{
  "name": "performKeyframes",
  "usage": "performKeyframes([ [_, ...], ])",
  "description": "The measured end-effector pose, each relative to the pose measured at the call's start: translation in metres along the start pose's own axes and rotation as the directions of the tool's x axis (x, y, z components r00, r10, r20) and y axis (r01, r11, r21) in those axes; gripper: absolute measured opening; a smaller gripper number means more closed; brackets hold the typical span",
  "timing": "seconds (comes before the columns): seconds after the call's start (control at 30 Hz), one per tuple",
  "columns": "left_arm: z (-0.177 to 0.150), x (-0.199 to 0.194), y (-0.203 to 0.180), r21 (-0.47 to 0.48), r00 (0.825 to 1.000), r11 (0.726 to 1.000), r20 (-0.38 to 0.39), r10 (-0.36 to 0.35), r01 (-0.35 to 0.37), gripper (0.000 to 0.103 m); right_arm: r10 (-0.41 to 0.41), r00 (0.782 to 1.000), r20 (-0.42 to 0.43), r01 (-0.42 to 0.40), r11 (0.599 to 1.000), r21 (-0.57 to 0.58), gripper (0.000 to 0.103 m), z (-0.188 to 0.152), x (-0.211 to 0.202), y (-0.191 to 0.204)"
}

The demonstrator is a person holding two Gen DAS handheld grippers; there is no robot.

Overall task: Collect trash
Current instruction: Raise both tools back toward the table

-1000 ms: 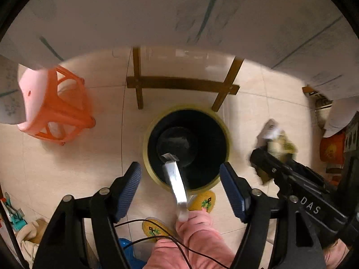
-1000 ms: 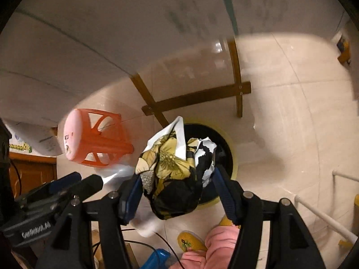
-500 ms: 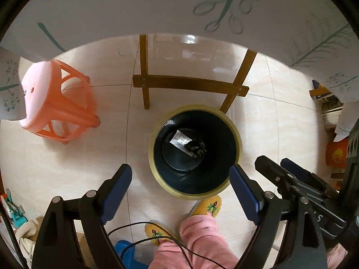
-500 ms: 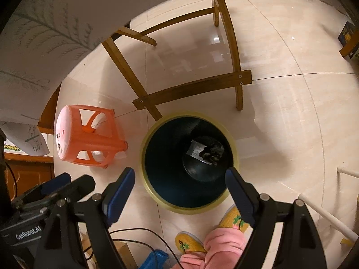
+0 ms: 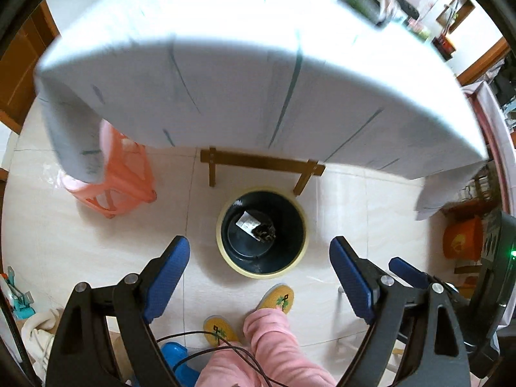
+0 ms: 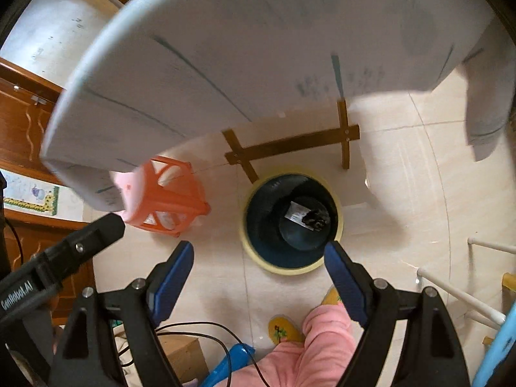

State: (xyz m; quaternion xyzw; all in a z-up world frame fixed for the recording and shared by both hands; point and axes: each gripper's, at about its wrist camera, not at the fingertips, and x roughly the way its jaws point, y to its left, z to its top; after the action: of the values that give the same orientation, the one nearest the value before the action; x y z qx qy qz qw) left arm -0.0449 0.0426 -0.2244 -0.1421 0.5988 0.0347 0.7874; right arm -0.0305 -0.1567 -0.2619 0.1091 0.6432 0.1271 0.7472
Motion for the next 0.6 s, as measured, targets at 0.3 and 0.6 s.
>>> performKeyframes([
  [0.3,0.001,-0.138,-0.011,0.065,0.993,0.998,0.119,-0.021,0.013,0.087,0.03,0.986,0.164,-0.019,0.998,-0.064,0.084,-0.01,-0.134,0.057],
  [0.6,0.01,-0.234,-0.023,0.093,0.967,0.994,0.244,-0.074,0.053,0.087,0.022,0.943,0.331,0.015,0.994,-0.106,0.084,-0.012,-0.234,0.094],
])
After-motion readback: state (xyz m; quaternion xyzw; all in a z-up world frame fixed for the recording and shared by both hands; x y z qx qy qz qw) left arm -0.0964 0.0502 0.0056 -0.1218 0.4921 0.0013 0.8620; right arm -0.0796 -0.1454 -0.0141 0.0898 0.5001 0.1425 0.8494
